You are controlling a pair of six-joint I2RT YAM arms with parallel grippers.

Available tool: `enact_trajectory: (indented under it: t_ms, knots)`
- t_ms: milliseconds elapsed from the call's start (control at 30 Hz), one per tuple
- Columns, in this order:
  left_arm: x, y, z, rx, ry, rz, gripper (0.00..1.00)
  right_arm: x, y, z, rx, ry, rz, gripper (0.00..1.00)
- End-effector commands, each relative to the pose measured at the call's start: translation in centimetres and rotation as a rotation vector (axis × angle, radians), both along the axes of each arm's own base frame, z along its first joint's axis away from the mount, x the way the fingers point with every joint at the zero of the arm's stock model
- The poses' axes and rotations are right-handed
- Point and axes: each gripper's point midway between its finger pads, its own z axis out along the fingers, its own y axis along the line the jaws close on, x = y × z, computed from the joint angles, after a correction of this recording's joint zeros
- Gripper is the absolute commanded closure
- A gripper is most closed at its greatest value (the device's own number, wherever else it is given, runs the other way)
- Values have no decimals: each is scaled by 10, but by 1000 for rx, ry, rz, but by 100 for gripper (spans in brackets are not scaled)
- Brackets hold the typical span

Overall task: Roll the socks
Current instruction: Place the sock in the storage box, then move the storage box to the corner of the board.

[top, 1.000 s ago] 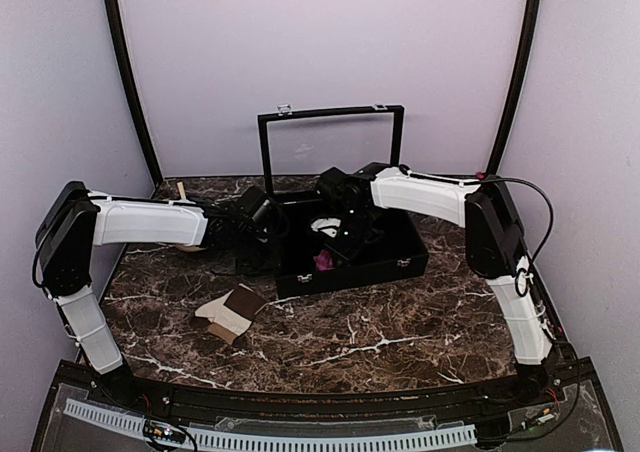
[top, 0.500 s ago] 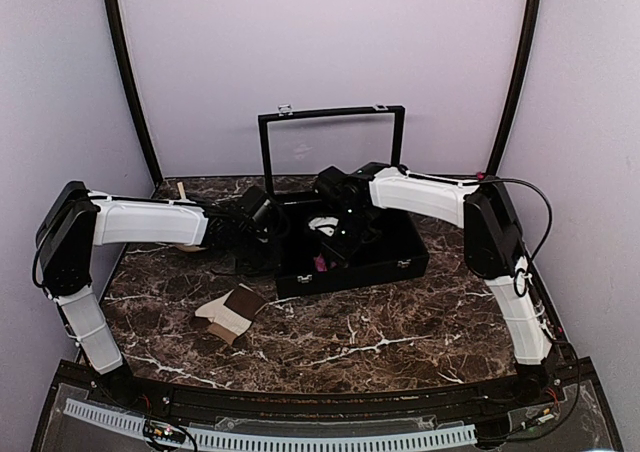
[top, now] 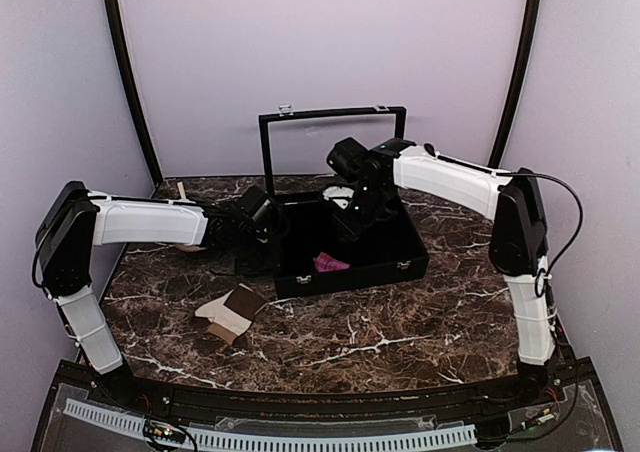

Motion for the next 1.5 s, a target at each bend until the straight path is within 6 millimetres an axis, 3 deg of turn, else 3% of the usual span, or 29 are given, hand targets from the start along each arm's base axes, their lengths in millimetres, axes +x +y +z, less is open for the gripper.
enact_trajectory:
  t_ms: [0,133,200,333,500,667,767,933,1233,1267,1300,1467]
  knots:
    - [-24,-27,17,-82,28,-159,92,1,-9,41,55,-98,-59,52]
    - [-23,-28,17,-87,28,-159,89,-12,-6,56,87,-168,-70,52]
    - [-22,-29,19,-88,22,-160,84,-24,-7,54,85,-189,-82,53]
    - [-16,-30,29,-84,-12,-165,75,-50,2,50,138,-202,-97,66]
    - [-10,-30,41,-77,-53,-170,67,-88,16,34,177,-169,-103,87]
    - [-6,-28,48,-63,-74,-171,64,-112,26,16,189,-138,-117,99]
    - [-6,-25,51,-50,-85,-166,62,-120,27,2,195,-104,-128,100]
    - [-6,-19,60,-41,-106,-155,61,-124,26,-15,181,-88,-129,100]
    - [-14,-4,85,-56,-152,-133,58,-112,32,-33,164,-103,-131,100]
    - [-16,0,87,-49,-155,-130,40,-110,31,-35,161,-102,-138,100]
    - [-19,5,88,-39,-159,-124,30,-108,30,-37,158,-101,-147,100]
    - [-31,38,96,13,-207,-80,29,-96,18,-41,142,-112,-194,100]
